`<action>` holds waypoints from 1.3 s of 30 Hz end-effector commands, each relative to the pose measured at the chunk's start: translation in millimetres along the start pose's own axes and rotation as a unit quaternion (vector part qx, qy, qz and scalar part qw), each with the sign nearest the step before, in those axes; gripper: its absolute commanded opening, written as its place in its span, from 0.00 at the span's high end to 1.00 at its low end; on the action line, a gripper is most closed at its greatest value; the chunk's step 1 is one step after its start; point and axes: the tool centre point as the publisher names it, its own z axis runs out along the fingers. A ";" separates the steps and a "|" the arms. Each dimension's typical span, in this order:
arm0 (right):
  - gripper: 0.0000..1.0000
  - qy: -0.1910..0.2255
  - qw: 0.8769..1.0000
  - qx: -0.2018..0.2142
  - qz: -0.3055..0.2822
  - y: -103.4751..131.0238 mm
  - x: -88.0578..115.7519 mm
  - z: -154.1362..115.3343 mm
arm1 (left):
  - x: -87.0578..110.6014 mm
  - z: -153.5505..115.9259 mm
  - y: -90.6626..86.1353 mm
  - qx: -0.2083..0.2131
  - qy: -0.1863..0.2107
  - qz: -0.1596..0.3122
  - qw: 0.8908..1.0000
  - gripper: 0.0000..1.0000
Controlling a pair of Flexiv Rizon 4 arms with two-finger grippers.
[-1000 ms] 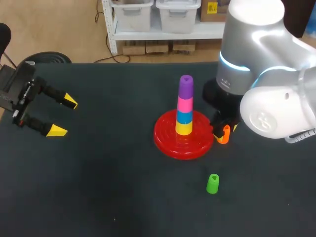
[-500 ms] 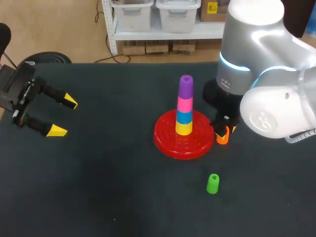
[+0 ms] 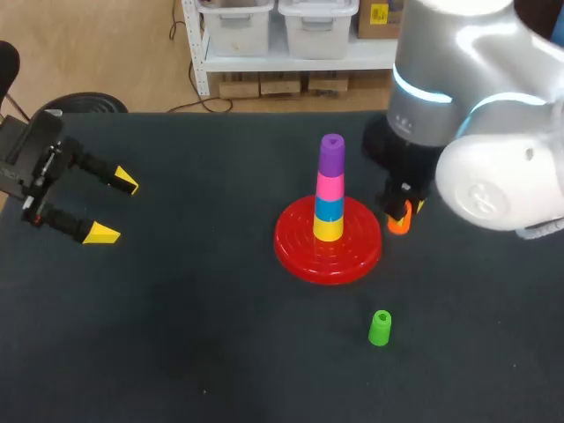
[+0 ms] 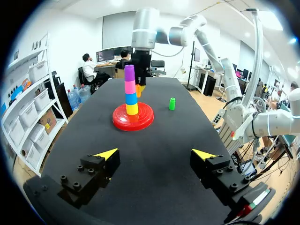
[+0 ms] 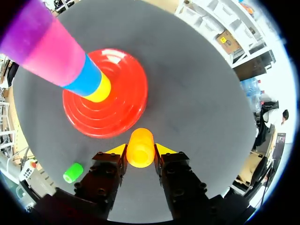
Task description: Pick up and stack the cylinders on the red base in this order: pink,purple,orange,green
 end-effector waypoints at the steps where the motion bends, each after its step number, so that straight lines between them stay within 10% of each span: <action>1: 1.00 -0.023 1.000 0.008 0.002 -0.7 11.8 -43.4 | 1.1 0.6 0.4 0.000 -0.001 0.001 1.000 0.00; 13: 1.00 -0.062 0.996 0.058 -0.025 11.9 -24.0 -148.1 | 1.1 0.6 0.4 0.000 -0.001 0.001 1.000 0.00; 17: 1.00 -0.106 0.993 0.018 -0.038 18.6 -40.8 -171.3 | 1.1 0.6 0.4 0.000 -0.001 0.001 1.000 0.00; 39: 1.00 -0.060 0.994 -0.050 -0.073 26.8 -99.8 -177.1 | 1.1 0.6 0.4 0.000 -0.001 0.001 1.000 0.00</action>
